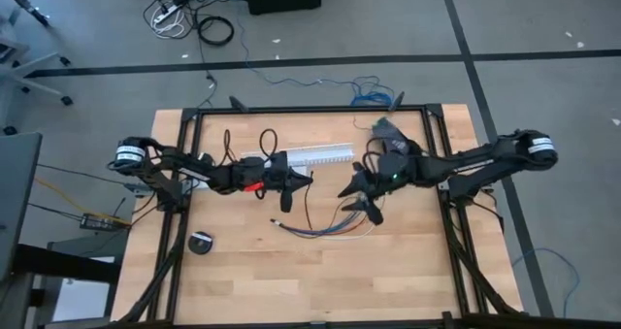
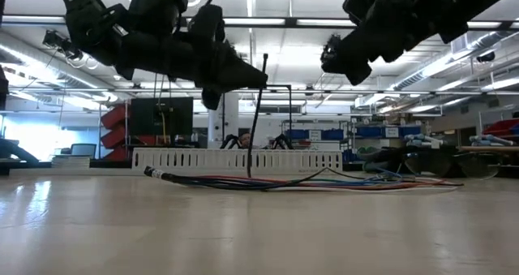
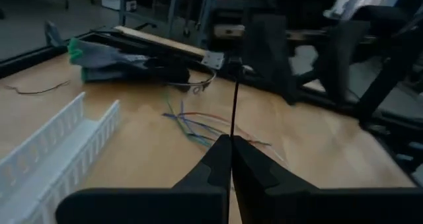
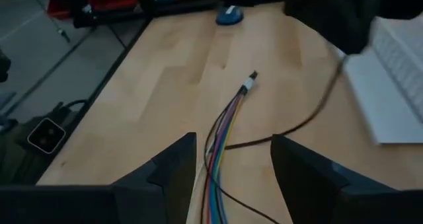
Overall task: Ziptie cables
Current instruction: Wrap the colored wires together using a zip tie
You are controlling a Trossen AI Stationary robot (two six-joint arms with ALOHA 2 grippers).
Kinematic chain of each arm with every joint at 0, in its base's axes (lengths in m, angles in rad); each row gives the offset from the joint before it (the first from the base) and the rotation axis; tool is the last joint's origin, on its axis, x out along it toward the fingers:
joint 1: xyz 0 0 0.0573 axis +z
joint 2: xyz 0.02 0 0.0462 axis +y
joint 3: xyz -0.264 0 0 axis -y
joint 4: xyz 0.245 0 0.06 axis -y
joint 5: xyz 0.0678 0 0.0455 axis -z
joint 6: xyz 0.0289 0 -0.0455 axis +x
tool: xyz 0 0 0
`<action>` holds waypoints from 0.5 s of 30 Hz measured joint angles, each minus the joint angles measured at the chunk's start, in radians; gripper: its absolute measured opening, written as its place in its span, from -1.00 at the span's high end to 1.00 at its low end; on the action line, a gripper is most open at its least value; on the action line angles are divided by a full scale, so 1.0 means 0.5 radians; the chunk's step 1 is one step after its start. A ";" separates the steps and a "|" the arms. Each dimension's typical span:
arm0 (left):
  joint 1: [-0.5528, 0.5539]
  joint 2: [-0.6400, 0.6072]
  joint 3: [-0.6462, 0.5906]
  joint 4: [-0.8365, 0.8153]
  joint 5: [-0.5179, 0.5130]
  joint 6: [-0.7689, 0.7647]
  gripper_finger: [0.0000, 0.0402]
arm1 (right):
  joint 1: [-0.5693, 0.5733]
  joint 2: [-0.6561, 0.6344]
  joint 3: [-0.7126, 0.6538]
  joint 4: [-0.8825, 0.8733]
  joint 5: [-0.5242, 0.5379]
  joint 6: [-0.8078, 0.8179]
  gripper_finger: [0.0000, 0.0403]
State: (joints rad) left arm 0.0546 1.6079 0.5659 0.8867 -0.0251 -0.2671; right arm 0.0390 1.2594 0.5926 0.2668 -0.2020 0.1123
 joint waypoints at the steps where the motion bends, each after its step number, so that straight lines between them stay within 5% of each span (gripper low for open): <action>1: -0.007 0.025 0.000 0.004 0.000 0.004 1.00 | 0.024 0.030 0.000 0.020 0.013 0.001 0.05; 15: -0.032 0.267 0.000 0.232 0.049 -0.065 1.00 | 0.079 0.127 0.000 0.083 0.091 0.044 0.05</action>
State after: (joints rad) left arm 0.0383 1.7412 0.5659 1.0027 -0.0006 -0.2996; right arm 0.0786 1.3228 0.5926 0.3083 -0.1566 0.1342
